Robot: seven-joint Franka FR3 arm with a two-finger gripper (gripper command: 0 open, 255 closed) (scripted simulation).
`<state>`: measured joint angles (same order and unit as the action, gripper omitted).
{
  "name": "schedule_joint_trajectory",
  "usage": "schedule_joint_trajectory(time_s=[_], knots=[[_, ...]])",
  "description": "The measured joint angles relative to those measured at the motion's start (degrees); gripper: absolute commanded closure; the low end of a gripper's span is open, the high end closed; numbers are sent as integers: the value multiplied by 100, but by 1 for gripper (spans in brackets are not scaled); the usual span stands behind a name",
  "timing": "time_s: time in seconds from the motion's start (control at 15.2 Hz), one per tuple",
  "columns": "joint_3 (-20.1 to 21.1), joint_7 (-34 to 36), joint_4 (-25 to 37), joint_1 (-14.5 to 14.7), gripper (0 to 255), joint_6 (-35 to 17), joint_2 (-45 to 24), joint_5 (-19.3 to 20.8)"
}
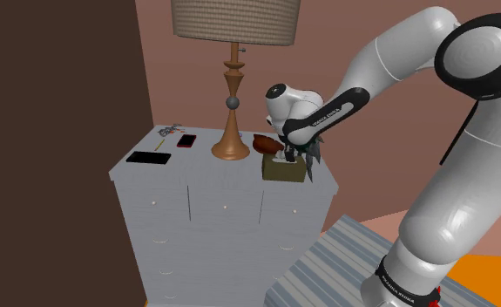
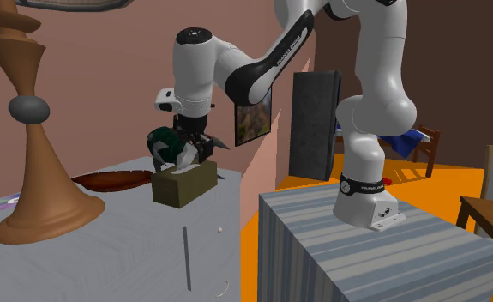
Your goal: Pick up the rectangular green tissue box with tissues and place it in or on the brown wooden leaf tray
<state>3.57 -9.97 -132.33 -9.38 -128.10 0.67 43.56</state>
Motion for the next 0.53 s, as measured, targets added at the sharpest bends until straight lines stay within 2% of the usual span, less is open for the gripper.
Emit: schedule_joint_trajectory(time_s=[0.07, 0.53], knots=[[0, 0, 0, 0, 255, 0, 0, 0], [-9, -10, 18, -7, 255, 11, 16, 6]])
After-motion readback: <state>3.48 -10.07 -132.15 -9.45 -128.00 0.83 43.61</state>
